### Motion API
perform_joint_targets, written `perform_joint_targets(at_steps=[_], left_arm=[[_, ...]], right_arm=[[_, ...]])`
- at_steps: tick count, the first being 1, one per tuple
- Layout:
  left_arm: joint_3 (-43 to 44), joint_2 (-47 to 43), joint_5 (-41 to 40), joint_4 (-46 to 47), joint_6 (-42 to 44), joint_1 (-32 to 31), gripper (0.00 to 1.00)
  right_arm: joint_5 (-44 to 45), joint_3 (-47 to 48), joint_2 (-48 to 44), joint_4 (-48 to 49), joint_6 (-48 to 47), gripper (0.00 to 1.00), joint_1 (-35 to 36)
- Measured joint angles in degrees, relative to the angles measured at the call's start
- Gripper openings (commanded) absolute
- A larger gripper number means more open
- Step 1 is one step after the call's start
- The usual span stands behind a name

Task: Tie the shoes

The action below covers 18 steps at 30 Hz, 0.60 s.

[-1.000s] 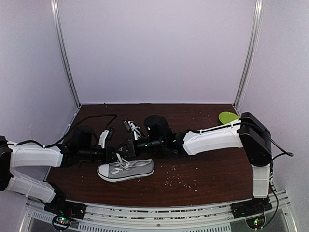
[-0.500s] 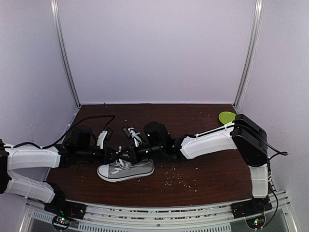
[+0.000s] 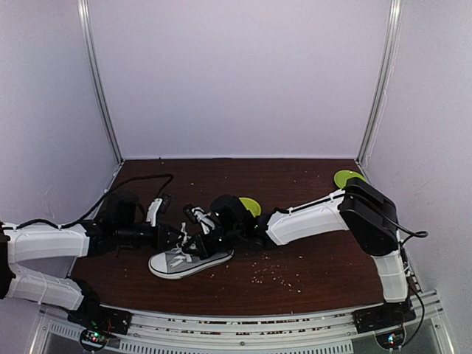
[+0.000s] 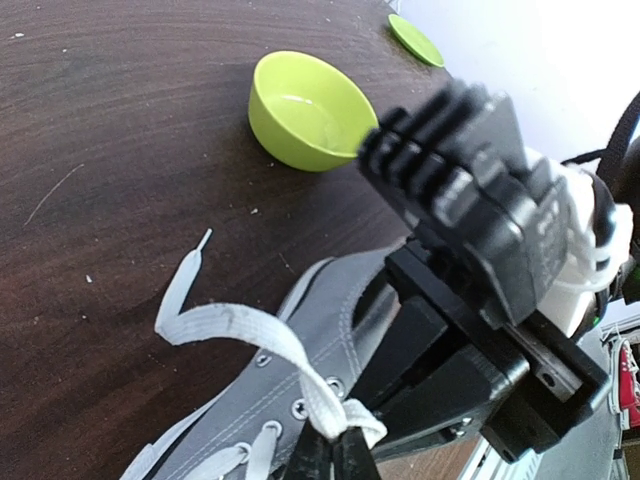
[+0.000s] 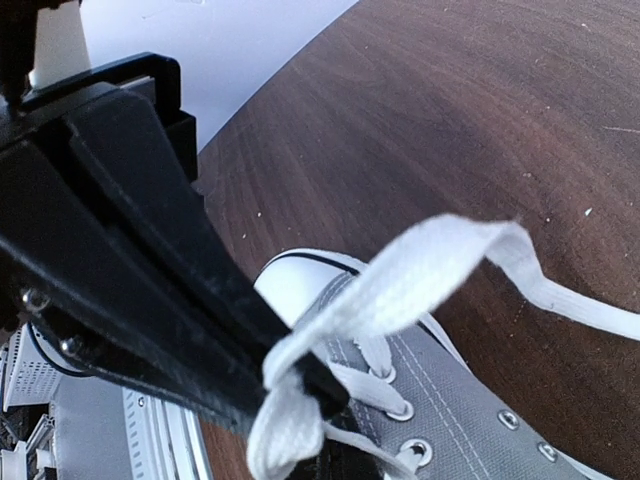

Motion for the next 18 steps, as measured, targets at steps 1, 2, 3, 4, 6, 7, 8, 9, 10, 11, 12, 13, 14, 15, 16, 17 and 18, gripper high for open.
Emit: perform_joint_targets(at_steps=[1, 2, 3, 4, 6, 7, 8, 9, 10, 11, 12, 13, 14, 15, 16, 17, 18], left_arm=[[0.0, 0.0, 0.4, 0.0, 0.0, 0.0, 0.0], [0.0, 0.0, 0.9, 0.1, 0.0, 0.0, 0.0], [0.0, 0.2, 1.3, 0.2, 0.0, 0.0, 0.0], [0.0, 0.4, 1.6, 0.4, 0.1, 0.0, 0.0], [0.1, 1.2, 2.3, 0.7, 0.1, 0.3, 0.0], [0.2, 1.7, 2.5, 0.9, 0.1, 0.4, 0.0], [0.4, 2.3, 2.6, 1.0, 0.1, 0.5, 0.0], [0.5, 2.8, 2.8, 1.0, 0.1, 0.5, 0.0], [0.8, 3.5, 3.0, 1.1, 0.1, 0.7, 0.0], [1.0, 4.0, 3.2, 1.1, 0.1, 0.7, 0.0], [1.3, 4.6, 3.2, 1.2, 0.1, 0.7, 0.0], [1.6, 5.2, 3.2, 1.4, 0.1, 0.8, 0.0], [1.7, 5.6, 3.2, 1.6, 0.1, 0.9, 0.03], [1.8, 5.9, 3.2, 1.8, 0.1, 1.0, 0.06], [1.8, 6.2, 3.1, 1.9, 0.1, 1.0, 0.09], [1.7, 6.4, 3.0, 2.0, 0.1, 1.1, 0.13], [1.8, 6.4, 2.9, 2.0, 0.1, 1.1, 0.16]], right_arm=[[0.3, 0.7, 0.3, -0.5, -0.2, 0.0, 0.0], [0.5, 1.4, 0.7, -1.0, -0.2, 0.0, 0.0], [0.7, 2.1, 1.0, -1.3, -0.4, 0.0, 0.0], [0.9, 2.6, 1.3, -1.8, -0.4, 0.0, 0.0], [1.0, 3.6, 2.1, -2.5, -0.5, 0.0, 0.0], [1.0, 3.9, 2.4, -2.7, -0.5, 0.0, 0.0], [1.0, 4.2, 2.8, -3.0, -0.5, 0.0, 0.0], [1.0, 4.3, 3.0, -3.1, -0.5, 0.0, 0.0], [1.0, 4.4, 3.2, -3.0, -0.5, 0.0, -0.1], [0.9, 4.4, 3.4, -2.9, -0.3, 0.0, -0.2], [0.8, 4.4, 3.6, -2.7, -0.2, 0.0, -0.3], [0.7, 4.4, 3.8, -2.2, 0.0, 0.0, -0.4], [0.4, 4.4, 4.1, -1.7, 0.2, 0.0, -0.5], [0.0, 4.4, 4.3, -1.2, 0.5, 0.0, -0.7], [-0.6, 4.4, 4.6, -0.7, 1.0, 0.0, -0.9], [-1.2, 4.4, 5.0, 0.0, 1.3, 0.0, -1.0], [-1.7, 4.4, 5.2, 0.6, 1.6, 0.0, -1.2]])
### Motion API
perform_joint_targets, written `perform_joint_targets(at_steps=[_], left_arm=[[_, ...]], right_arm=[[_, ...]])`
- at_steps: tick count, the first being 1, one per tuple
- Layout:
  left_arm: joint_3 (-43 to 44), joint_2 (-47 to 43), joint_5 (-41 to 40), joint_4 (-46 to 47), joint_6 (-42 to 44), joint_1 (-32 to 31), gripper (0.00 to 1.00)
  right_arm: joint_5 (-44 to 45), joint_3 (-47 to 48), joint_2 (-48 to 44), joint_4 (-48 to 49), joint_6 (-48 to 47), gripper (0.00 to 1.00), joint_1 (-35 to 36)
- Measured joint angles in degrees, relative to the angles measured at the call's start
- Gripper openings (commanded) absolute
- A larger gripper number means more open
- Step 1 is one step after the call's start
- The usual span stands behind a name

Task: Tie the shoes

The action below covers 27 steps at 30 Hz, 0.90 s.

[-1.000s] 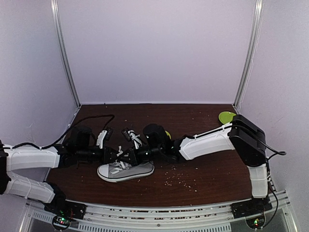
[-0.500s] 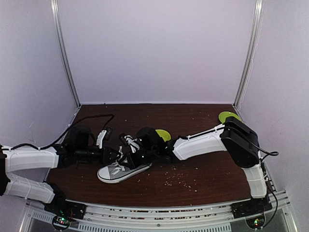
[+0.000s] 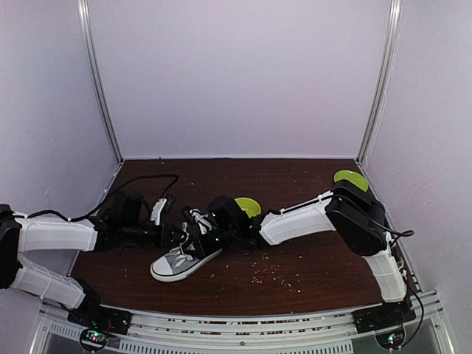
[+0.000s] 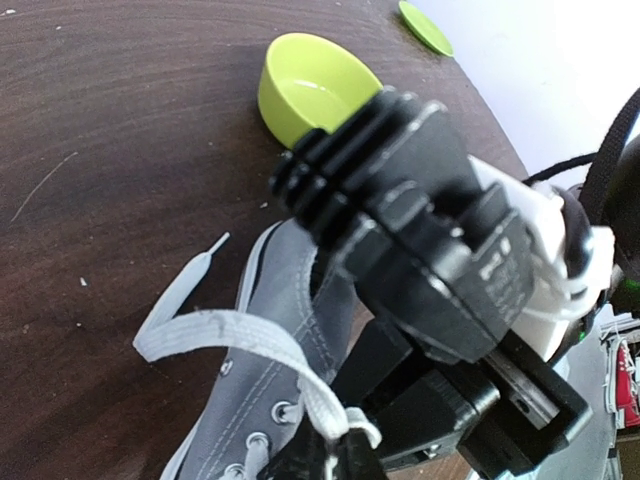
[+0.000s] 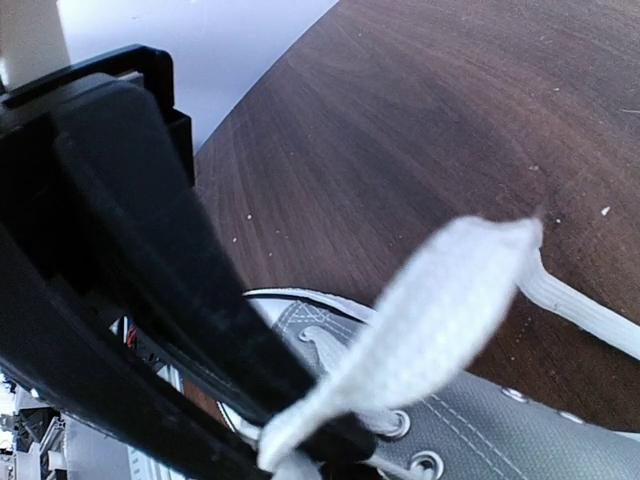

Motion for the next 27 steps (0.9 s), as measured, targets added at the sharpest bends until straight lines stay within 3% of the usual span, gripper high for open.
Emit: perform_joint_targets(at_steps=[12, 15, 20, 24, 27], left_arm=[[0.0, -3.5, -4.8, -3.8, 0.5, 0.4, 0.56], [-0.1, -6.3, -5.7, -5.8, 0.6, 0.5, 0.62], [-1.9, -11.4, -4.8, -7.7, 0.7, 0.1, 0.64], [-4.0, -14.1, -4.9, -8.9, 0.4, 0.7, 0.52], [-5.4, -14.9, -4.9, -9.4, 0.2, 1.3, 0.52]], right_arm=[[-6.9, 0.2, 1.5, 5.4, 3.3, 0.0, -1.1], [-7.6, 0.3, 1.6, 6.4, 3.9, 0.0, -1.3], [-7.5, 1.2, 1.7, 9.3, 4.6, 0.0, -2.2], [-7.5, 1.3, 1.7, 10.4, 4.9, 0.0, -2.6], [-7.5, 1.3, 1.7, 10.6, 5.0, 0.0, -2.6]])
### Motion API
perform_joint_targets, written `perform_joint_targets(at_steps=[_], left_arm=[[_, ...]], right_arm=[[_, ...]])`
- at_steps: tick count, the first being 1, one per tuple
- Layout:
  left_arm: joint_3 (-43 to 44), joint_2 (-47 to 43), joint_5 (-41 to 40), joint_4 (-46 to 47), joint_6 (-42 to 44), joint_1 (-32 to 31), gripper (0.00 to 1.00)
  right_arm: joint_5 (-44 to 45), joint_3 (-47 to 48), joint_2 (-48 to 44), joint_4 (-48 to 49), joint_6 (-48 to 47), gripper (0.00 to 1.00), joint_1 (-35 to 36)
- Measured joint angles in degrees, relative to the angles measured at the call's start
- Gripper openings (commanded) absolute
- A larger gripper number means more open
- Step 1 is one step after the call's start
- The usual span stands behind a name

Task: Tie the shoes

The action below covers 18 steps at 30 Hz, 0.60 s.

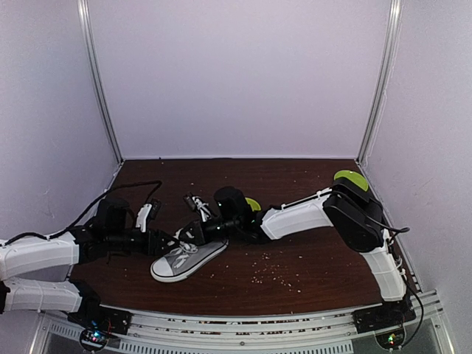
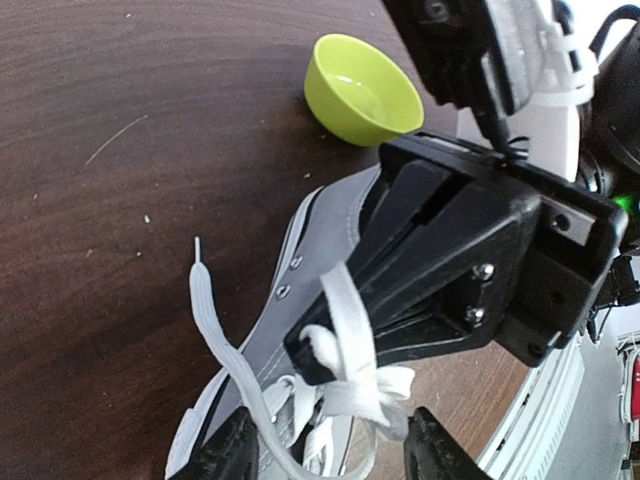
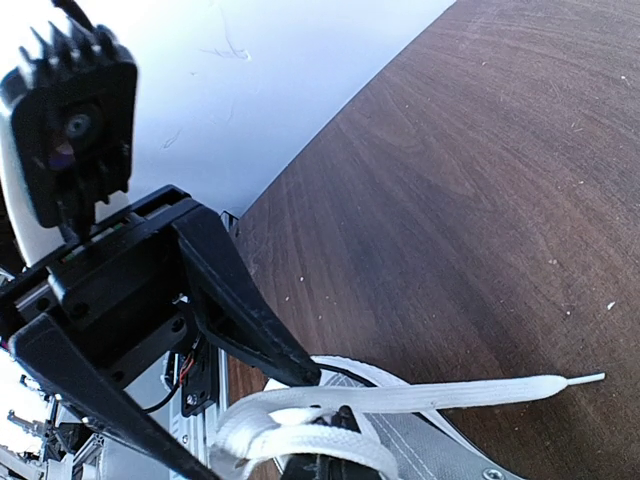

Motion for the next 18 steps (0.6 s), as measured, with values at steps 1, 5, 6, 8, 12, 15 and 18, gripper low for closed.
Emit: perform_joint_targets(at_steps=[1, 5, 6, 8, 12, 15, 18], left_arm=[[-0.2, 0.0, -0.1, 0.0, -0.1, 0.1, 0.52], [-0.7, -0.3, -0.7, 0.1, -0.7, 0.3, 0.43], [-0.7, -0.2, -0.8, 0.1, -0.8, 0.3, 0.39], [-0.7, -0.2, -1.0, 0.3, -1.1, 0.4, 0.33], [-1.3, -0.2, -1.3, 1.2, -1.6, 0.7, 0.15], [-1.4, -0.2, -1.5, 1.4, -1.7, 0.9, 0.06], [-1.4, -0.2, -1.6, 1.4, -1.7, 1.0, 0.0]], right_arm=[[0.0, 0.0, 0.0, 0.0, 0.0, 0.0, 0.0], [0.0, 0.0, 0.0, 0.0, 0.0, 0.0, 0.0], [0.0, 0.0, 0.0, 0.0, 0.0, 0.0, 0.0], [0.0, 0.0, 0.0, 0.0, 0.0, 0.0, 0.0], [0.4, 0.0, 0.0, 0.0, 0.0, 0.0, -0.2], [0.9, -0.5, 0.0, 0.5, 0.0, 0.0, -0.3], [1.6, -1.2, 0.0, 0.9, -0.1, 0.0, -0.4]])
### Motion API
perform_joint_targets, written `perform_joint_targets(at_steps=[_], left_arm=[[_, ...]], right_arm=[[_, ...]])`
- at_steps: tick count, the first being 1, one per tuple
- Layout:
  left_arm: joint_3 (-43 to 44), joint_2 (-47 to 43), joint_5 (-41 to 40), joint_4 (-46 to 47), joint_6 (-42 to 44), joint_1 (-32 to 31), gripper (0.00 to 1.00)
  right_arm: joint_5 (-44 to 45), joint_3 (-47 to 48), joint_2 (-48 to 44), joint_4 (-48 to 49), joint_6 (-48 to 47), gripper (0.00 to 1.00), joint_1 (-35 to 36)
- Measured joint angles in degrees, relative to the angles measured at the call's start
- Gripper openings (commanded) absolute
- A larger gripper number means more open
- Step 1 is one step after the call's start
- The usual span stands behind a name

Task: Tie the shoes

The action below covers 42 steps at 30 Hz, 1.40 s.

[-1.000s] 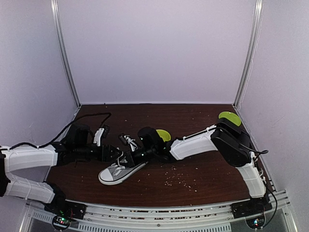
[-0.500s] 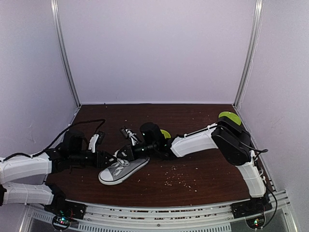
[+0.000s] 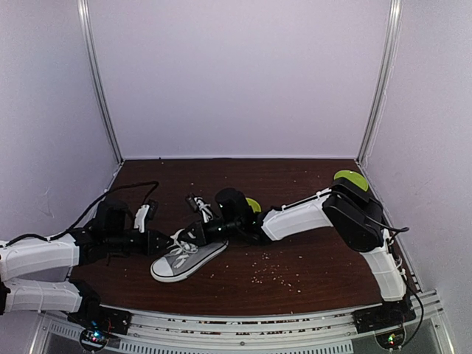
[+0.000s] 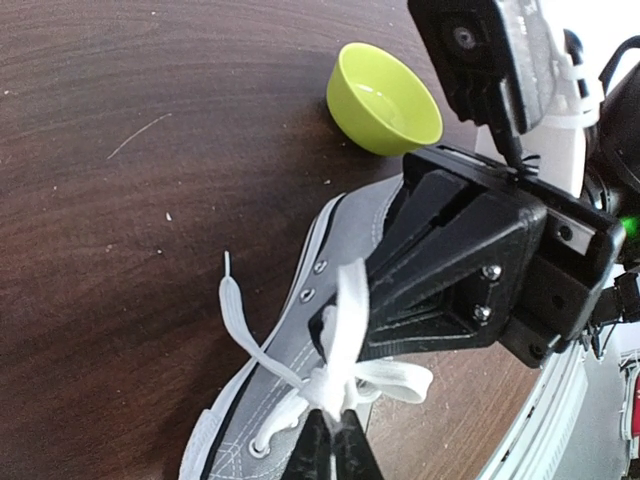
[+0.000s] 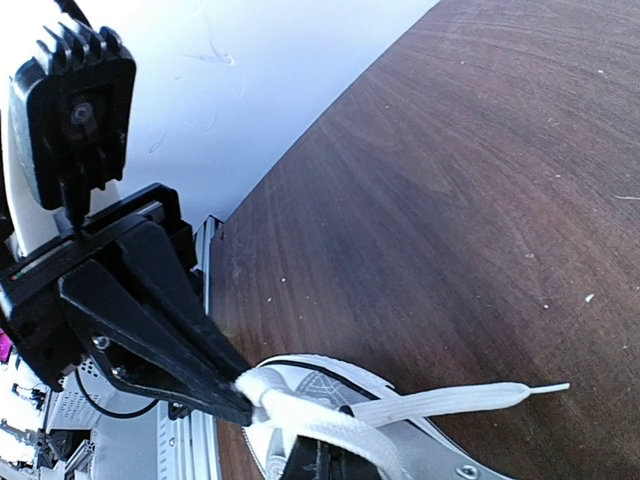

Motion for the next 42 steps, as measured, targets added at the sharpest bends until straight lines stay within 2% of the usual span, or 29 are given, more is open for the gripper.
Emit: perform_joint_targets(at_steps=[8, 14, 25, 30, 34, 42], left_arm=[[0.0, 0.0, 0.2, 0.4, 0.5, 0.0, 0.0], [0.0, 0.7, 0.6, 1.5, 0.6, 0.0, 0.0], [1.5, 2.4, 0.5, 0.8, 0.7, 0.0, 0.0], [1.5, 2.8, 1.5, 1.6, 0.4, 0.0, 0.0], [1.5, 2.8, 1.6, 1.6, 0.2, 0.0, 0.0], [1.8, 2.8, -1.0, -0.5, -0.3, 0.1, 0.0]], right_arm=[[3.1, -0.2, 0.0, -1.9, -2.5, 0.0, 0.0], [8.6, 0.9, 0.0, -6.1, -6.5, 0.0, 0.8], [15.7, 0.2, -2.0, -6.1, -7.3, 0.01, 2.1], [17.6, 0.2, -3.0, -6.1, -6.5, 0.1, 2.6], [18.4, 0.2, -3.0, -7.1, -6.0, 0.26, 2.8], [15.5, -4.7, -7.5, -11.1, -9.0, 0.48, 2.4]])
